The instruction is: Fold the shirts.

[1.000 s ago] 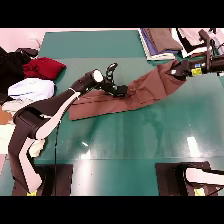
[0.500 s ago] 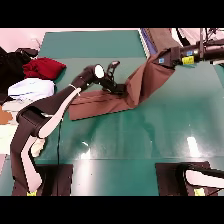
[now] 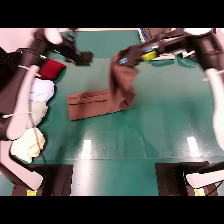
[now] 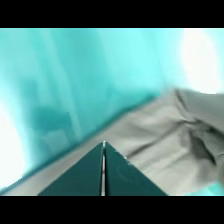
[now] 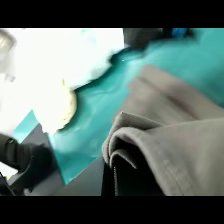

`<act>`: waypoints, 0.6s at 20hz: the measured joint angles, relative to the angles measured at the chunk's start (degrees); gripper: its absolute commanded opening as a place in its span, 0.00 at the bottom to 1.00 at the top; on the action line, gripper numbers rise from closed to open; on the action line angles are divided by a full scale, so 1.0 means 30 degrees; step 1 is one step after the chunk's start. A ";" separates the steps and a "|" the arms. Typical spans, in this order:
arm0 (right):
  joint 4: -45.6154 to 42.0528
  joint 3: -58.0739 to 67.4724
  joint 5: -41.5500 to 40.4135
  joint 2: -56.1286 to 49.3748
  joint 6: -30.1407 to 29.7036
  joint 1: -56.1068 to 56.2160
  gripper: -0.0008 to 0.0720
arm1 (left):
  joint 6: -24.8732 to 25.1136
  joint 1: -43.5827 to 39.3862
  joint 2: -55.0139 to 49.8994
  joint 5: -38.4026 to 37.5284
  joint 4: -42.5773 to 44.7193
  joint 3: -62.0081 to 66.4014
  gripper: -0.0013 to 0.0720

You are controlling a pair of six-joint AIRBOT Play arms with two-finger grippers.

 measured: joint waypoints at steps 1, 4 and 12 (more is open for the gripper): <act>0.0022 0.0743 -0.0510 -0.0940 0.0007 0.1253 0.27 | 0.0058 0.0648 0.0801 -0.0175 0.0262 0.0022 0.05; 0.0087 0.2616 -0.2769 -0.3789 -0.0233 0.4634 0.57 | 0.0211 0.1938 0.2790 -0.0481 0.0648 0.0080 0.05; -0.2251 -0.1763 -0.5457 -0.3016 0.0109 0.4189 0.57 | 0.0809 0.2936 0.4823 -0.1311 0.1341 -0.0321 0.05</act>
